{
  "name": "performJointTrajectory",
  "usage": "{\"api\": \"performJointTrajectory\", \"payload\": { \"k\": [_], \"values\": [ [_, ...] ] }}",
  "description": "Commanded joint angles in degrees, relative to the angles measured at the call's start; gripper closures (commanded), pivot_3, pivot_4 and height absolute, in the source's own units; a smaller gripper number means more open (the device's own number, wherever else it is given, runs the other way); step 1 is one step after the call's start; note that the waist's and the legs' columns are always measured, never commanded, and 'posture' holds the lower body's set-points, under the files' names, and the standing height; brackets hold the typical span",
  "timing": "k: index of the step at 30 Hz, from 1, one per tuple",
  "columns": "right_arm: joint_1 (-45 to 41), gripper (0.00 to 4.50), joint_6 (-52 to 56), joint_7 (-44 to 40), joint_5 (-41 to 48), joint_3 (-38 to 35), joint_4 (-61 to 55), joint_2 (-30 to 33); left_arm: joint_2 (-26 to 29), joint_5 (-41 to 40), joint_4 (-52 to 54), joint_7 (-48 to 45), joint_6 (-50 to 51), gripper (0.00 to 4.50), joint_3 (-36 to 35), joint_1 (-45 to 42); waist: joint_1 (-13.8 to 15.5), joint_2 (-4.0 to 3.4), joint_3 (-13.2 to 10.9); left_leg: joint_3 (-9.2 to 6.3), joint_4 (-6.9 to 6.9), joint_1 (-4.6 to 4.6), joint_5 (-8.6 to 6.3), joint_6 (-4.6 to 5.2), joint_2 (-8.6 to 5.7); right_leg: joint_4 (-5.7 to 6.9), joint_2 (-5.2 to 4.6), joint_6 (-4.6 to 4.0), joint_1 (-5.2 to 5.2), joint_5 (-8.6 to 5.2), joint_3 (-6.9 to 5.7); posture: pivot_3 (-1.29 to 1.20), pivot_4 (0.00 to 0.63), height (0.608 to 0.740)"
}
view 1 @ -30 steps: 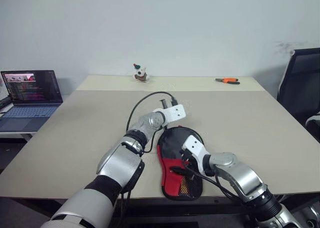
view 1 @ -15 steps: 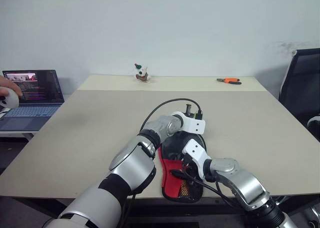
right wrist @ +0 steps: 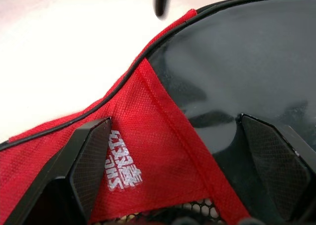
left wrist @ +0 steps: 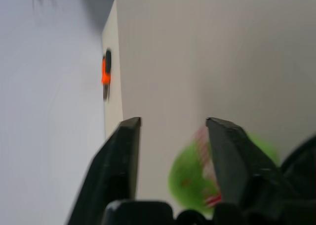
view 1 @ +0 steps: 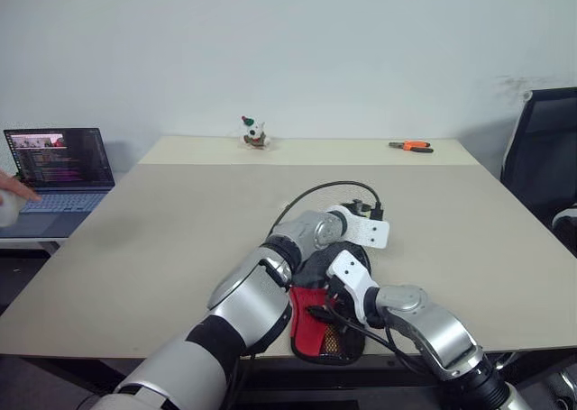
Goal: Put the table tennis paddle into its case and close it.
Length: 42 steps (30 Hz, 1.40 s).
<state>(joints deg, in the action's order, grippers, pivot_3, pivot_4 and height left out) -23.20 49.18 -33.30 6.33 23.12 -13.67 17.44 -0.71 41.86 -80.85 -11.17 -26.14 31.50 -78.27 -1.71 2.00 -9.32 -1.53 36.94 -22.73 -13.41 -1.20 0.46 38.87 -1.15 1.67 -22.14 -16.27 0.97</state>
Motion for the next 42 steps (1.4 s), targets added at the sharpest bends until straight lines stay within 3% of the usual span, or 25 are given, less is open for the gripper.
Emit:
{"api": "performJointTrajectory", "payload": {
  "k": [1,3,11,19,25,28,35,42],
  "values": [
    [3.8,0.00,7.2,-1.9,1.0,4.9,7.8,0.4,0.3,-3.2,1.9,-2.2,-2.8,1.07,-2.7,1.0,-0.2,-0.23,0.1,0.02,-0.01,0.02,0.00,0.00,0.00,0.00,0.00,0.00,0.00,0.00,0.01,0.00,0.150,0.740],
    [3.2,0.00,6.8,-2.1,0.9,4.9,8.5,0.2,0.6,-4.5,2.2,-3.3,-4.1,0.35,-3.9,1.2,-0.2,-0.30,0.2,0.03,-0.01,0.06,0.00,0.00,0.02,0.04,0.04,0.00,0.01,0.00,0.02,0.00,0.150,0.740],
    [-0.5,0.00,5.7,-3.0,1.1,3.6,11.4,-1.8,3.8,-14.4,4.0,-6.6,-6.1,0.35,-13.4,1.0,-0.5,-0.32,0.3,0.08,0.01,0.52,0.00,0.00,0.10,0.05,0.13,-0.01,0.38,-0.02,0.04,0.00,0.150,0.740],
    [-2.9,0.00,10.3,-3.2,8.2,-3.9,3.3,-5.9,10.6,-28.4,9.6,-17.3,-5.6,0.35,-25.3,4.9,-1.2,-0.35,0.2,0.05,-0.12,0.76,0.00,-0.02,0.20,0.06,0.19,-0.08,0.53,-0.06,0.09,0.00,0.150,0.740],
    [-6.2,0.00,14.7,-1.1,13.9,-11.7,-3.9,-7.6,15.7,-38.8,18.6,-28.7,0.8,0.35,-31.8,12.7,-1.1,-0.45,0.1,-0.17,-0.01,-0.18,0.00,-0.03,0.20,0.17,0.14,-0.39,-0.29,0.14,0.01,0.00,0.150,0.740],
    [-7.4,0.00,16.7,-2.5,17.0,-15.7,-7.9,-4.2,17.0,-42.4,26.5,-32.1,6.2,0.35,-32.9,18.1,-0.9,-0.47,-0.2,-0.26,-0.03,-0.27,0.00,-0.03,0.13,0.14,0.06,-0.41,-0.37,0.15,0.02,0.00,0.150,0.740],
    [-8.2,0.00,12.8,-8.5,19.0,-22.7,-7.7,12.6,17.2,-47.3,46.3,-35.1,19.4,0.35,-31.9,31.0,0.4,-0.35,-0.5,-0.53,0.00,-0.31,-0.01,-0.02,-0.01,0.00,-0.06,-0.40,-0.23,0.14,-0.13,0.00,0.150,0.740],
    [-9.4,0.00,3.3,-10.8,15.1,-21.3,-1.1,20.7,18.2,-46.0,55.8,-37.7,24.6,0.16,-27.2,38.0,-0.1,-0.33,-0.5,-0.48,-0.01,-0.22,-0.01,-0.01,0.09,0.06,0.06,-0.42,-0.22,0.13,-0.07,0.00,0.150,0.740]
  ]
}}
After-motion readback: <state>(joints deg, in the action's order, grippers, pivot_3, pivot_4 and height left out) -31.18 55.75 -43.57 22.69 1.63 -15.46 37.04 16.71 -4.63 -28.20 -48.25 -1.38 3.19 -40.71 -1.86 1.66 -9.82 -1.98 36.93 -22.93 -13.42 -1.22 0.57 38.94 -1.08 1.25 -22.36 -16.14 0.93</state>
